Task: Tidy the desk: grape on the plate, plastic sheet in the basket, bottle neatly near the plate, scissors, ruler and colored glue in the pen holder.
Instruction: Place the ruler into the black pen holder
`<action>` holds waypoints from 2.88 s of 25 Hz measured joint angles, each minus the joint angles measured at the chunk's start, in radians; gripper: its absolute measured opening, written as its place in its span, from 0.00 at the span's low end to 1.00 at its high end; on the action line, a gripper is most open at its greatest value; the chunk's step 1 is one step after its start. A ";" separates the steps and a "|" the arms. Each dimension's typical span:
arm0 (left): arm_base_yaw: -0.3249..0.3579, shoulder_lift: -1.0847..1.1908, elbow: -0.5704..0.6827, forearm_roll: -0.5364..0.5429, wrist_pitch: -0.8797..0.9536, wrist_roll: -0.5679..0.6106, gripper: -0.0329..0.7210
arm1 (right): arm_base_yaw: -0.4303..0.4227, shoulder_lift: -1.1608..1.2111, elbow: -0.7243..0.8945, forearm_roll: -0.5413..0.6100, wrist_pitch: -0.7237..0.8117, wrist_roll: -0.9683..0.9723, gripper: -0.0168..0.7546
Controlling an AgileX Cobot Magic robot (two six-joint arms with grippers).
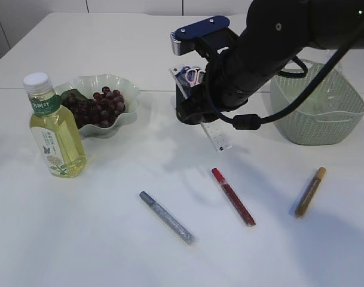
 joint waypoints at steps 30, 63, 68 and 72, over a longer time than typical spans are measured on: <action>0.000 0.000 0.000 0.000 0.000 0.000 0.56 | -0.130 0.059 0.002 -0.109 -0.698 0.027 0.40; 0.000 0.000 0.000 0.000 0.000 0.000 0.55 | -0.181 0.364 -0.186 -0.103 -0.951 0.028 0.39; 0.000 0.000 0.000 0.000 0.000 0.000 0.55 | -0.181 0.390 -0.201 -0.103 -0.951 0.028 0.39; 0.000 0.000 0.000 0.000 0.000 0.000 0.54 | -0.181 0.406 -0.230 -0.103 -0.951 0.028 0.39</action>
